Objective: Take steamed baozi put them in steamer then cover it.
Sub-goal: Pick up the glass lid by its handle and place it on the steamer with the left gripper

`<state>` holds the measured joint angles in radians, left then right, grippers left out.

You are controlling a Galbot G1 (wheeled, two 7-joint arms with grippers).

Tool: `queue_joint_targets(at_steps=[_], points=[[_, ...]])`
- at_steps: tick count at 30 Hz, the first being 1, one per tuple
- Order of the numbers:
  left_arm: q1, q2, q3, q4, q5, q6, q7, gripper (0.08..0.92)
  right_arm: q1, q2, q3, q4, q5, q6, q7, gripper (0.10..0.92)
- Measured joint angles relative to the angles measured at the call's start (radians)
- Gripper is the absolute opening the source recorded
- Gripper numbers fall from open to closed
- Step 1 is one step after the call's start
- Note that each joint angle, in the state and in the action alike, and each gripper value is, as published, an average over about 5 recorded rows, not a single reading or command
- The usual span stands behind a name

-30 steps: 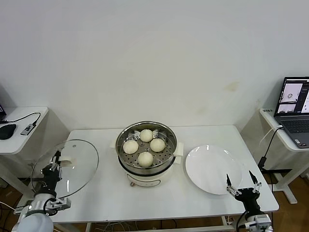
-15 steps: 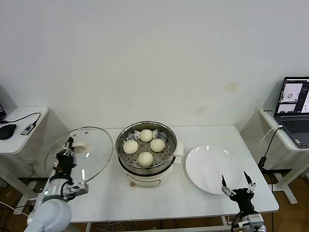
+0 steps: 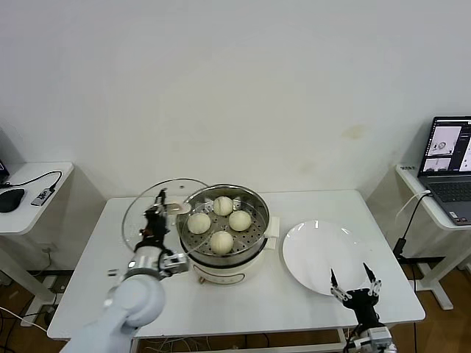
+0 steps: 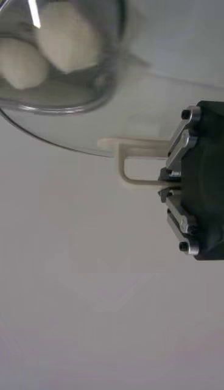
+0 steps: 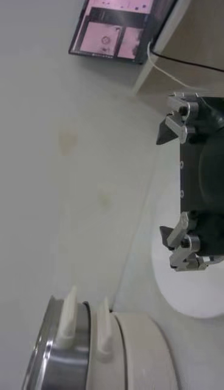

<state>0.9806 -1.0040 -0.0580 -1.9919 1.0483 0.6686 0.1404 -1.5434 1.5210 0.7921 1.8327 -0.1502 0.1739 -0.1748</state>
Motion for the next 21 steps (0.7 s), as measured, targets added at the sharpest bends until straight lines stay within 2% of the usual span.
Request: queue_joint_targets(at_steps=[9,21], points=[[-0.122,-0.08,0.129,0.071,0.101,0.04,0.076,0.146,0.004,0.009,-0.015,0.001,-0.014,-0.002,0.0,0.823],[-0.198,-0.163,0.212,0.167,0.175,0.048,0.105,0.146,0.0,0.008,-0.019,0.0,-0.017,-0.001,0.001,0.823]])
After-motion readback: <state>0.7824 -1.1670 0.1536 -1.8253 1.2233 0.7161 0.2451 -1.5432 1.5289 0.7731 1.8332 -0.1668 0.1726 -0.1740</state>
